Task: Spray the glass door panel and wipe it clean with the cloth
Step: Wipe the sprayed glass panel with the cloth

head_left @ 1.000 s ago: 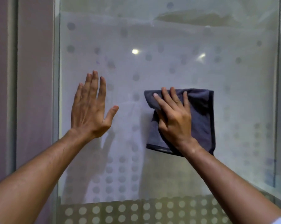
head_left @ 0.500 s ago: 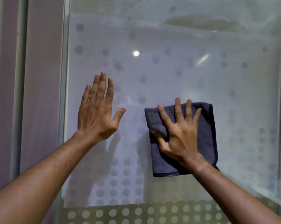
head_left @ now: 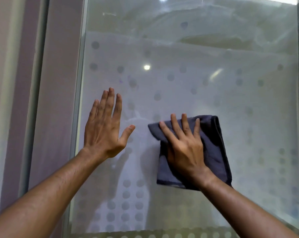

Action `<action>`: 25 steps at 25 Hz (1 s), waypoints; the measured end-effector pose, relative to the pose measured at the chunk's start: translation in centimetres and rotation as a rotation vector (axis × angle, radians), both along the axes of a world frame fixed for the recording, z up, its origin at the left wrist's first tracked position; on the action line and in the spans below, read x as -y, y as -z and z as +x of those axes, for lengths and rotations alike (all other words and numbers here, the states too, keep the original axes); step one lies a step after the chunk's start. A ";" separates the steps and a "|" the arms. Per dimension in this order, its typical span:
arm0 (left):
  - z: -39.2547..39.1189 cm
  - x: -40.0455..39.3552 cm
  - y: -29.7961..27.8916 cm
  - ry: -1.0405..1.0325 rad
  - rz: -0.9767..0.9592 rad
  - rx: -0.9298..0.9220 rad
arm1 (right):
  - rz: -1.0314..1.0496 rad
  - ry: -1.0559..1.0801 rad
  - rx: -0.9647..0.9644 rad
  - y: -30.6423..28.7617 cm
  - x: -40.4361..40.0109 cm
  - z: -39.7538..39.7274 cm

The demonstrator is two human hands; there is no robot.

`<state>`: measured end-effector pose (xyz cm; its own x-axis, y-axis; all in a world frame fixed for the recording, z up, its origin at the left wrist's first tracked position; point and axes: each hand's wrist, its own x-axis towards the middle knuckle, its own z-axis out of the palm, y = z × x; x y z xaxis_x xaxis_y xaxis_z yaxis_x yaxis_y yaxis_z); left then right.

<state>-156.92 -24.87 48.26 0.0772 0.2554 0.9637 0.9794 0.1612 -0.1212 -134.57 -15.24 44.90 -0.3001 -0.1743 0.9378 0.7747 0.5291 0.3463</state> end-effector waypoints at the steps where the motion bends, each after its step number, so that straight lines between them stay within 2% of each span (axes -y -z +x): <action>1: -0.4 0.2 -0.1 0.001 0.001 0.005 | -0.017 -0.009 -0.048 -1.4 0.3 -0.8; 7: -0.9 0.2 -0.2 0.011 0.016 -0.003 | -0.058 -0.049 -0.205 -10.4 1.3 -4.7; 11: -0.9 0.0 -0.2 0.017 0.034 -0.006 | -0.035 -0.092 -0.128 -14.8 2.3 -7.5; 15: -1.0 0.0 -0.2 0.018 0.038 -0.026 | 0.146 -0.173 0.135 -13.7 1.7 -7.4; 17: -1.0 0.1 -0.2 0.025 0.036 -0.019 | 0.144 -0.291 0.223 -12.4 1.0 -7.1; 19: -1.0 0.1 -0.1 0.021 0.047 -0.018 | 0.092 -0.349 0.139 -13.2 1.2 -7.6; 21: -1.0 0.1 -0.1 0.006 0.052 -0.022 | 0.048 -0.308 0.037 -15.0 2.0 -8.8; 23: -1.0 0.1 -0.2 -0.004 0.047 -0.023 | 0.086 -0.290 0.063 -15.8 2.5 -9.9; 25: -1.0 0.2 -0.2 0.019 0.046 -0.022 | 0.118 -0.365 0.154 -14.9 2.1 -9.9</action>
<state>-157.88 -25.06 48.48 0.1031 0.2091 0.9724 0.9795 0.1488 -0.1358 -144.44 -17.38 59.81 -0.3344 -0.3992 0.8537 0.4780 0.7088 0.5187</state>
